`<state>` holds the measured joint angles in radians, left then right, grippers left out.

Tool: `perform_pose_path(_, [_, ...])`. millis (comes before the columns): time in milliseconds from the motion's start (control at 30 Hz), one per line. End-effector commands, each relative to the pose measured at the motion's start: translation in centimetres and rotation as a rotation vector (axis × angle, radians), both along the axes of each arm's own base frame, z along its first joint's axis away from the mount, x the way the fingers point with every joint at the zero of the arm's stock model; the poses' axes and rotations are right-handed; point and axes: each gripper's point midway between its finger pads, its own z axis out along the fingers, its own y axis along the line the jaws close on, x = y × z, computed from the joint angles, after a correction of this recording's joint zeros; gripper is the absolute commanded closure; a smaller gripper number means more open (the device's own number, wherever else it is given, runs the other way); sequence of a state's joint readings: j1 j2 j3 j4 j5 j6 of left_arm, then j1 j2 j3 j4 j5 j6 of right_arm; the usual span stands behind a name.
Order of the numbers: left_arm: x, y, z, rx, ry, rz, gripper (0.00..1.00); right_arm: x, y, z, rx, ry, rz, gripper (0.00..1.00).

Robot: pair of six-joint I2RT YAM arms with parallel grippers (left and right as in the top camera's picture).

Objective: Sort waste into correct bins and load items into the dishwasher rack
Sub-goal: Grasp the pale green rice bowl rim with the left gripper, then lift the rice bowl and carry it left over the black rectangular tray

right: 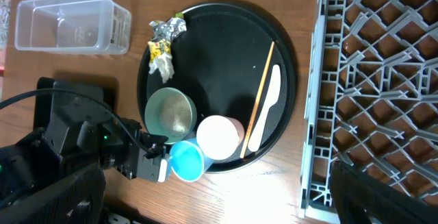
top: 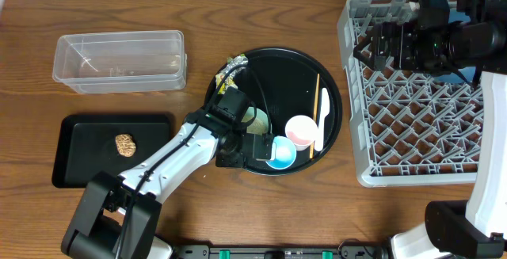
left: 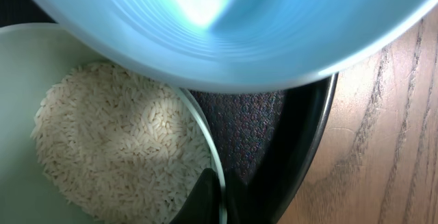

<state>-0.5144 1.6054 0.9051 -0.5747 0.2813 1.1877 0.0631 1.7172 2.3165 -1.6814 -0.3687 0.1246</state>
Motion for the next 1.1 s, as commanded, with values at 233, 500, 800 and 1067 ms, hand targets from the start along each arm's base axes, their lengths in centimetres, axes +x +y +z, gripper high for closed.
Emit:
perform_pose_path(233, [0.3, 0.0, 0.6, 0.0, -0.008, 0.025, 0.94, -0.2, 0.3, 0.1, -0.003, -0.007, 0.017, 0.01])
perform_pose_path(500, [2.5, 0.4, 2.0, 0.025, -0.057, 0.186, 0.94, -0.2, 0.3, 0.1, -0.003, -0.007, 0.017, 0.01])
perform_pose_path(800, [3.5, 1.0, 4.9, -0.038, -0.118, 0.283, 0.94, -0.1, 0.3, 0.1, -0.003, -0.008, 0.017, 0.01])
perform_pose_path(1067, [4.9, 2.7, 9.0, -0.136, -0.192, 0.457, 0.94, -0.1, 0.3, 0.1, -0.003, -0.007, 0.017, 0.01])
